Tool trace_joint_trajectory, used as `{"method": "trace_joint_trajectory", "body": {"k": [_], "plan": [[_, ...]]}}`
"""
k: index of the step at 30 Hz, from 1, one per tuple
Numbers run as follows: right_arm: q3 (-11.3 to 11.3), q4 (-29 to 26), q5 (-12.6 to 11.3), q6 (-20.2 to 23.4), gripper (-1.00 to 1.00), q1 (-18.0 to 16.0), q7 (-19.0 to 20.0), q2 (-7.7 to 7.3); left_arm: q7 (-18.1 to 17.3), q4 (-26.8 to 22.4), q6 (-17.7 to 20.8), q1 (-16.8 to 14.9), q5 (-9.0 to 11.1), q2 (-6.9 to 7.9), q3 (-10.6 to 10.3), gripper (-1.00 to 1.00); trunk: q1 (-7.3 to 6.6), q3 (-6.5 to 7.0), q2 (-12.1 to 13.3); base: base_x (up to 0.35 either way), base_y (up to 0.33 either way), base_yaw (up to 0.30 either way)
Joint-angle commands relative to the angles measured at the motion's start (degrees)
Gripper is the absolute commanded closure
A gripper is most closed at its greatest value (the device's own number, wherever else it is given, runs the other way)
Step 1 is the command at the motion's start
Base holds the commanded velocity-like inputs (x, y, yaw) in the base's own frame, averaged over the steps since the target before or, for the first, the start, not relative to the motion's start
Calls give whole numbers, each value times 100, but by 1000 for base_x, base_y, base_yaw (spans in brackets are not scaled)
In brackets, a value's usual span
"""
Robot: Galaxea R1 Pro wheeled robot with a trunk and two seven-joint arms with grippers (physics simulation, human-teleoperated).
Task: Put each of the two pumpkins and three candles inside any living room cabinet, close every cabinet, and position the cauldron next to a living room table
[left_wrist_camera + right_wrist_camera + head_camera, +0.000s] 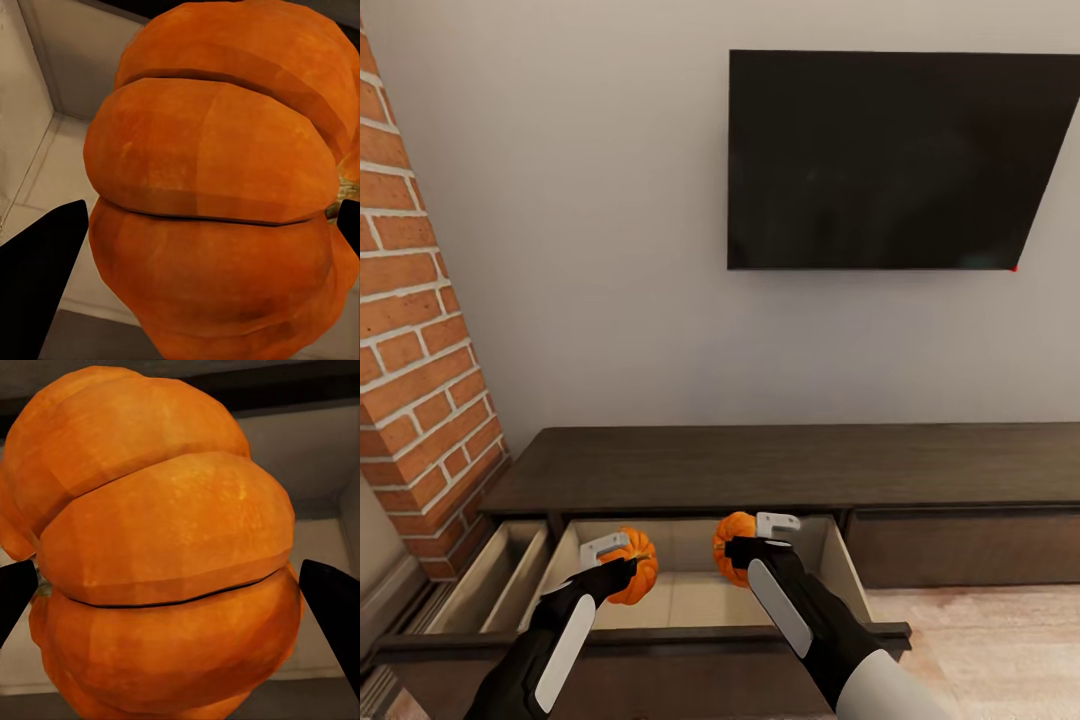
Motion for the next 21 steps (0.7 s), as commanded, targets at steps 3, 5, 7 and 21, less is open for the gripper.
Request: {"method": "trace_joint_trajectory", "body": {"k": [3,5,7,21], "plan": [[1,0,4,-1,100,0,-1,2,19,-2,5,0,-19,0,-1,100,22,-14,-40,0,0,199],[2,0,4,-6,100,0,2,-2,21,2,5,0,-19,0,-1,100,66,-49,-120,0,0,100],[2,0,4,-7,100,0,3,-2,23,4,5,0,-24,0,-1,100,110,-85,-201,0,0,33],[2,-1,4,-7,100,0,4,-3,20,6,4,0,-17,-2,-1,100,286,-228,-521,0,0,4]]}}
